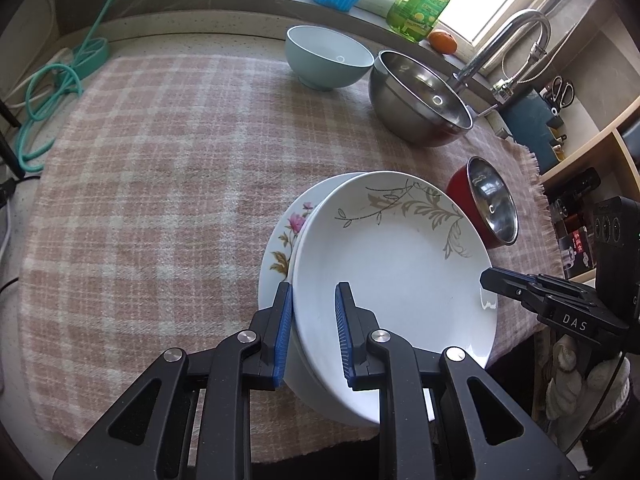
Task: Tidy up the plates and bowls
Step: 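Open both grippers and release the leaf-pattern plate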
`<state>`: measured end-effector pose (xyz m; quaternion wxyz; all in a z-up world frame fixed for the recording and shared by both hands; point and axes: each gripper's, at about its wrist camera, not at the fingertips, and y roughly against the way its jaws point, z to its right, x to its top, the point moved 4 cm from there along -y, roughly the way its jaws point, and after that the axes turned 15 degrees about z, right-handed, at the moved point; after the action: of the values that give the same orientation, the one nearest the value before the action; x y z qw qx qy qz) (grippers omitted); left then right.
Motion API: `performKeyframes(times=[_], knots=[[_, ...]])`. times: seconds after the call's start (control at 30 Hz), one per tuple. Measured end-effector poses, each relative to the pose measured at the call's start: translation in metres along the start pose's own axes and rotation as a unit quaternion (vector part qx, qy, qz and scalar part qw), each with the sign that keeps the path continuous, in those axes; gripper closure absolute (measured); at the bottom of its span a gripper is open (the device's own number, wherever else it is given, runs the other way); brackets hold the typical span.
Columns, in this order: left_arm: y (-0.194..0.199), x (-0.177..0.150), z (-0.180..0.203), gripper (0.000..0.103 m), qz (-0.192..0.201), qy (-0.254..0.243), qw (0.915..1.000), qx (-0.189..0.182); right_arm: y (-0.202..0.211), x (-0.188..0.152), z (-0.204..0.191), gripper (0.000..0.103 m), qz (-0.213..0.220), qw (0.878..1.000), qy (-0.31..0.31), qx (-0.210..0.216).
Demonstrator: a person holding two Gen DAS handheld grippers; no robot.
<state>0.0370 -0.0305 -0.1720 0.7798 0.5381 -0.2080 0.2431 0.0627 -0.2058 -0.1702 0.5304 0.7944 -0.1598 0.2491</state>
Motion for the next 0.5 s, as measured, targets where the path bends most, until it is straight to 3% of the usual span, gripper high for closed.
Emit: performKeyframes(times=[0.13, 0.33, 0.5], knots=[[0.0, 0.0, -0.001, 0.085, 0.0, 0.001, 1.0, 0.0, 0.002, 0.003, 0.002, 0.086, 0.005, 1.0, 0.0, 0.0], [0.004, 0.002, -0.006, 0.082, 0.004, 0.013, 0.9999, 0.001, 0.007, 0.006, 0.001, 0.055, 0.018, 1.0, 0.002, 0.0], [0.01, 0.006, -0.011, 0.065, 0.01, 0.028, 0.9996, 0.001, 0.012, 0.01, 0.0, 0.04, 0.027, 1.0, 0.0, 0.009]])
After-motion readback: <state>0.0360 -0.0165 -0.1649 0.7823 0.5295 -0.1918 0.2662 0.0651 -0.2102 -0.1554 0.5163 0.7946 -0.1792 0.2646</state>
